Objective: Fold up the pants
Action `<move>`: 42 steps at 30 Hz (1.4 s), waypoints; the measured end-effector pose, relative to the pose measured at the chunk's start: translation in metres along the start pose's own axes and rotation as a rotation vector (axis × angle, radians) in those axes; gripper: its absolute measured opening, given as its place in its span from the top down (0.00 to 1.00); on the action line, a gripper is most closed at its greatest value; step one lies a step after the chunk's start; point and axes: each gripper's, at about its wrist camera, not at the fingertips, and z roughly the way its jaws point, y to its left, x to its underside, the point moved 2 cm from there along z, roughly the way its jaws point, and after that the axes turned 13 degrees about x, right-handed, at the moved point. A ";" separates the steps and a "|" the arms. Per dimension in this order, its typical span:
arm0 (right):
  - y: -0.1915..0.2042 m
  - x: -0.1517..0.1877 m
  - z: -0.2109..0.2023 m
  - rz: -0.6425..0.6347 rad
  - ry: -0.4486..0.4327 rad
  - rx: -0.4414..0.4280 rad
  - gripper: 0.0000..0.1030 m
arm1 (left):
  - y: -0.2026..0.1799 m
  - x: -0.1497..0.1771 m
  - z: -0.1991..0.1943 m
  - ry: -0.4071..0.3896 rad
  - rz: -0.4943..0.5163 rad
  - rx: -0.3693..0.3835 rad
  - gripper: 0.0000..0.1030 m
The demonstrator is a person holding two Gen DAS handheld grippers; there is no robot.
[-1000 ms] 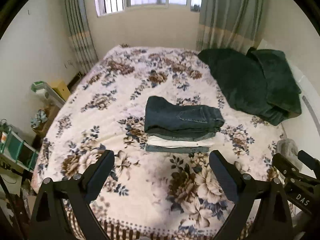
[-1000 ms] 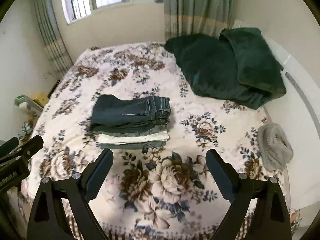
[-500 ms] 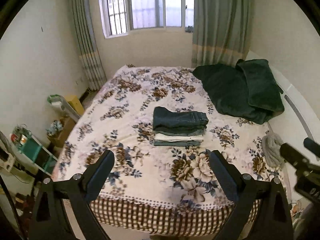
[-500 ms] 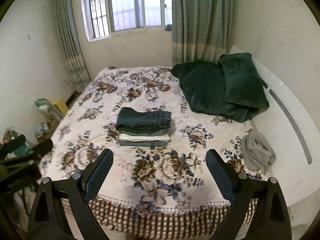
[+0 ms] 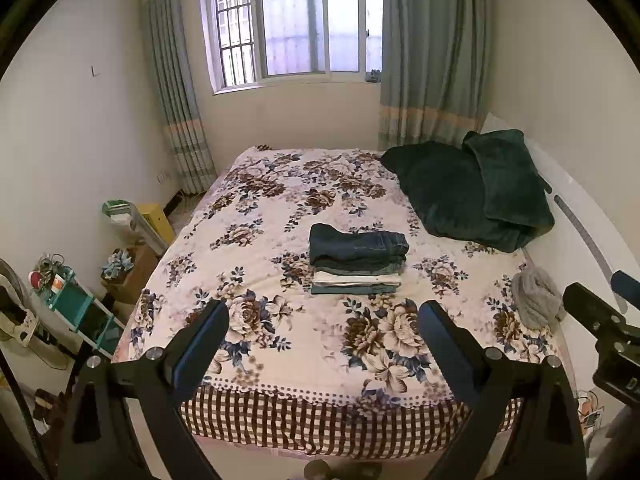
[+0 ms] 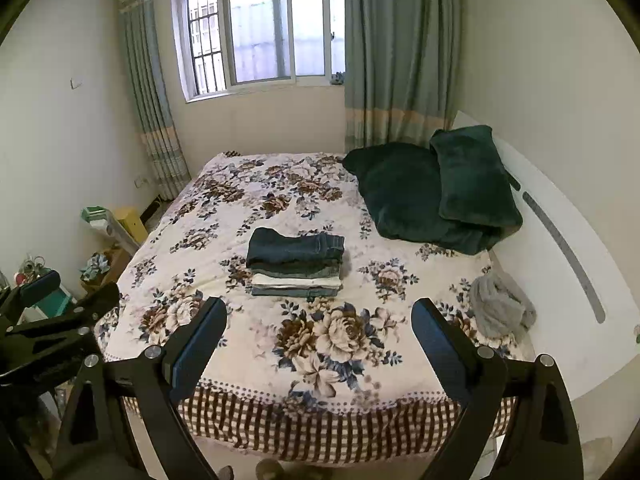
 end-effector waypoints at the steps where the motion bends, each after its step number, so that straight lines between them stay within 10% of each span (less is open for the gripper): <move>1: -0.001 0.000 0.000 0.006 0.001 0.004 0.07 | 0.000 -0.001 0.000 -0.005 0.001 -0.004 0.06; 26: 0.029 -0.040 0.161 0.011 0.073 0.040 0.05 | 0.015 -0.025 0.097 0.039 -0.032 -0.058 0.00; 42: 0.041 -0.040 0.188 -0.016 0.078 0.061 0.05 | 0.025 -0.032 0.110 0.053 -0.050 -0.065 0.00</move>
